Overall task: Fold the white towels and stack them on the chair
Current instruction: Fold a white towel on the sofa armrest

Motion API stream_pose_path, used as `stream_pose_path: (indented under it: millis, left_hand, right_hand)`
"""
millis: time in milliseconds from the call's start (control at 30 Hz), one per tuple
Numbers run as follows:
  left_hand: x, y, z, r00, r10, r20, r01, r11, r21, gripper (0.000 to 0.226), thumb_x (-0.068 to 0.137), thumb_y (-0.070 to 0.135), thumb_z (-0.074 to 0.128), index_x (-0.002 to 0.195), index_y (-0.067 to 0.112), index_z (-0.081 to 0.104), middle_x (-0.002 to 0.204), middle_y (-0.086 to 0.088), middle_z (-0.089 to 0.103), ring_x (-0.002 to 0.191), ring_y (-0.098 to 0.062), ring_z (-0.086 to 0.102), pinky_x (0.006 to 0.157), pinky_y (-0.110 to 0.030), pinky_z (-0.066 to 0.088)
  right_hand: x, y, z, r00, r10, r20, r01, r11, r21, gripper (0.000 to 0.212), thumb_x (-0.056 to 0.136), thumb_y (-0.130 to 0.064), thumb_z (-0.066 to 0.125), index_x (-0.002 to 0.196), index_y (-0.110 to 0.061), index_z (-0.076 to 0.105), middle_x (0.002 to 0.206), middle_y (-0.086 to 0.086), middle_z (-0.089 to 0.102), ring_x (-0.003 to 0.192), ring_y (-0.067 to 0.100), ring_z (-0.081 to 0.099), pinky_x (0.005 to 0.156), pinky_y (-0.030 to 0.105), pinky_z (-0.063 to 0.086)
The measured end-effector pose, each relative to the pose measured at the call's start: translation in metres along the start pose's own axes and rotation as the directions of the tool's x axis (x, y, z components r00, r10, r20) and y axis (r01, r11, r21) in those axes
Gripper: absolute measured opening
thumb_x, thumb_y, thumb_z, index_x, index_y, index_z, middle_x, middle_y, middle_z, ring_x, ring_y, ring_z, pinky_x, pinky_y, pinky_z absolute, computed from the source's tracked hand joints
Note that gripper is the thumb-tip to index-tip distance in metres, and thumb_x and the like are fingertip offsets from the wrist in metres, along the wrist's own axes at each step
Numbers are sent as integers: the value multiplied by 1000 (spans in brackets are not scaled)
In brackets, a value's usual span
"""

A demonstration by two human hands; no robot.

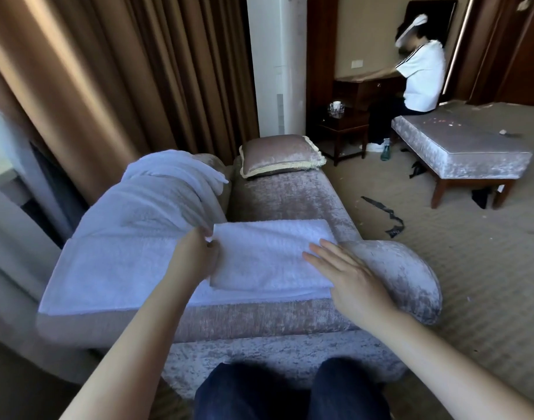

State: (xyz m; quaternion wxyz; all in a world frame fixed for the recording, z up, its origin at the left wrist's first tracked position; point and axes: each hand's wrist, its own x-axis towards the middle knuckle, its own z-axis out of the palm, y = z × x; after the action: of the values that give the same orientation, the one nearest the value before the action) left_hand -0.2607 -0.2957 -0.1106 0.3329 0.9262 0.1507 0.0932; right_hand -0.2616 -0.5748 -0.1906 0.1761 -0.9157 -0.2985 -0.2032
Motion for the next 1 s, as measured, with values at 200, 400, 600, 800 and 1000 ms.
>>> stream_pose_path:
  millis: [200, 400, 600, 800, 1000]
  left_hand:
    - [-22, 13, 6, 784, 579, -223, -484, 796, 364, 37, 97, 23, 53, 128, 4, 57, 117, -17, 64, 105, -39, 58, 80, -45, 49]
    - [-22, 23, 45, 828, 523, 201, -543, 661, 519, 85, 86, 58, -2, 149, 16, 36, 155, -3, 35, 144, -27, 28, 115, -50, 22]
    - [-21, -9, 64, 834, 540, 110, -501, 661, 559, 66, 97, 55, 25, 134, 11, 58, 135, -13, 59, 123, -39, 55, 102, -58, 41]
    - [-23, -8, 63, 802, 591, 92, -550, 668, 501, 67, 98, 55, 23, 132, 11, 60, 134, -12, 59, 125, -36, 53, 106, -55, 38]
    - [-21, -47, 18, 815, 560, -145, -532, 824, 195, 49, 94, 40, 37, 126, 10, 60, 135, -7, 57, 124, -24, 51, 106, -46, 39]
  right_hand:
    - [0, -9, -19, 994, -11, 113, 14, 1000, -24, 59, 94, -46, 27, 147, -25, 39, 155, -9, 27, 147, 10, 16, 120, 34, 9]
    - [47, -22, -21, 980, 158, 125, -160, 987, 2, 66, 96, -51, 12, 151, -19, 30, 158, -4, 25, 147, 12, 14, 118, 29, 12]
    - [47, -4, 1, 930, 302, 210, -311, 950, 12, 61, 101, -48, 27, 155, -20, 16, 162, -9, 11, 148, 6, 1, 120, 30, 9]
    - [47, -10, -2, 921, 312, 234, -300, 950, -86, 61, 102, -49, 19, 155, -20, 15, 162, -8, 11, 148, 7, -1, 121, 37, 6]
    - [69, -63, -10, 974, 163, 159, -146, 983, -115, 67, 94, -50, 5, 150, -21, 29, 160, -7, 17, 149, 11, 1, 119, 38, -2]
